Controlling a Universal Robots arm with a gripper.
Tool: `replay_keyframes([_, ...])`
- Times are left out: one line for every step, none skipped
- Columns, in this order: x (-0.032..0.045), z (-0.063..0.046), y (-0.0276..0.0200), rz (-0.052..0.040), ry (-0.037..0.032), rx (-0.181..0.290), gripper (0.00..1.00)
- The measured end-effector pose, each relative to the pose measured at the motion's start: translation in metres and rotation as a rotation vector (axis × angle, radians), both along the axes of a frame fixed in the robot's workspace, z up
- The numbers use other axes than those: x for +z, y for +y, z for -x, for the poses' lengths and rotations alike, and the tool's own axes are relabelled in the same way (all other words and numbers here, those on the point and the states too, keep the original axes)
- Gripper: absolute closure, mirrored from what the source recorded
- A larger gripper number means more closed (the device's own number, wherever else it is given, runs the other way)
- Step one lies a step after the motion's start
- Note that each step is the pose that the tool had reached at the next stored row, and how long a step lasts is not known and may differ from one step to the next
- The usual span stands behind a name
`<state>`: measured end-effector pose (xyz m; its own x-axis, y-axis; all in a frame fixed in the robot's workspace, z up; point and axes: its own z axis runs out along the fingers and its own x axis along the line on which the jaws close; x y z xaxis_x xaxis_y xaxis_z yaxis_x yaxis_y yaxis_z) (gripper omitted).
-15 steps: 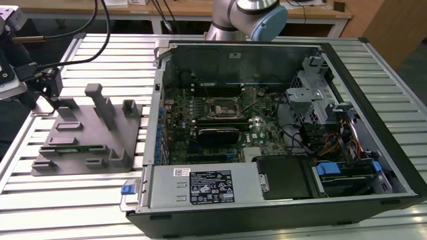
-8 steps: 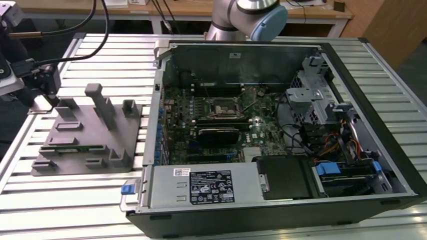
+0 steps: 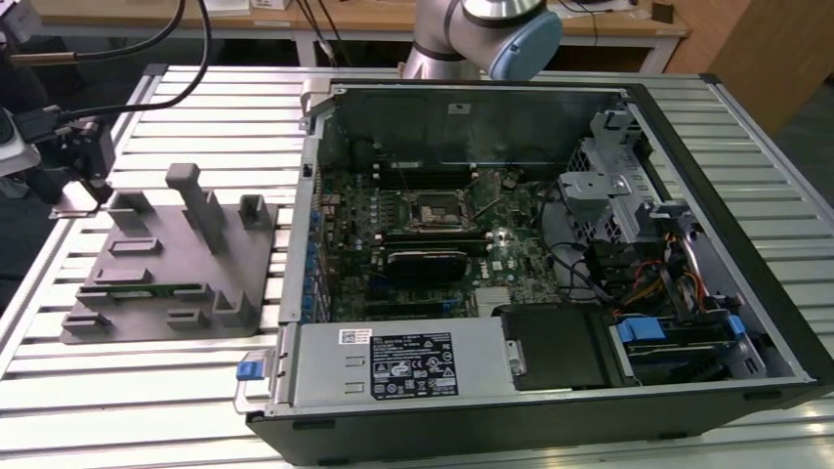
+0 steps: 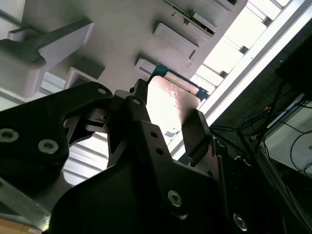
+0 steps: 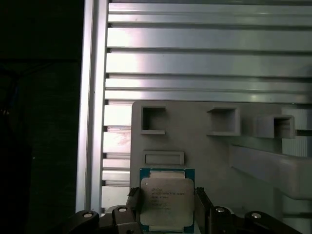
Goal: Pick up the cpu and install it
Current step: 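Pick up the cpu and move it towards the insertion slot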
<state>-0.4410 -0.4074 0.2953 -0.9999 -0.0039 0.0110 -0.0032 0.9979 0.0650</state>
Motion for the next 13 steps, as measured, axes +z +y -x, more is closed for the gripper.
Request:
replay_keyframes([0.0009,0.000,0.0000,0.0000,-0.0001,0.000,0.47])
replay_keyframes([0.0019,0.000,0.0000,0.0000,0.0000,0.000,0.47])
replay_keyframes([0.0028,0.000,0.0000,0.0000,0.0000,0.000,0.47])
replay_keyframes([0.0038,0.000,0.0000,-0.0001,-0.0001,0.000,0.47])
replay_keyframes([0.0049,0.000,0.0000,0.0000,0.0000,0.000,0.47])
replay_keyframes([0.0059,0.000,0.0000,0.0000,-0.0001,0.000,0.47])
replay_keyframes([0.0071,0.000,0.0000,0.0000,0.0000,0.000,0.47])
replay_keyframes([0.0082,0.000,0.0000,0.0000,0.0000,0.000,0.47])
replay_keyframes([0.0093,0.000,0.0000,0.0000,0.0000,0.000,0.47])
replay_keyframes([0.0104,0.000,0.0000,-0.0001,-0.0001,0.000,0.47])
replay_keyframes([0.0116,0.000,0.0000,-0.0001,-0.0002,0.000,0.47])
replay_keyframes([0.0128,0.000,0.0000,-0.0001,-0.0001,0.000,0.47])
replay_keyframes([0.0141,0.000,0.0000,0.0000,-0.0001,0.000,0.47])
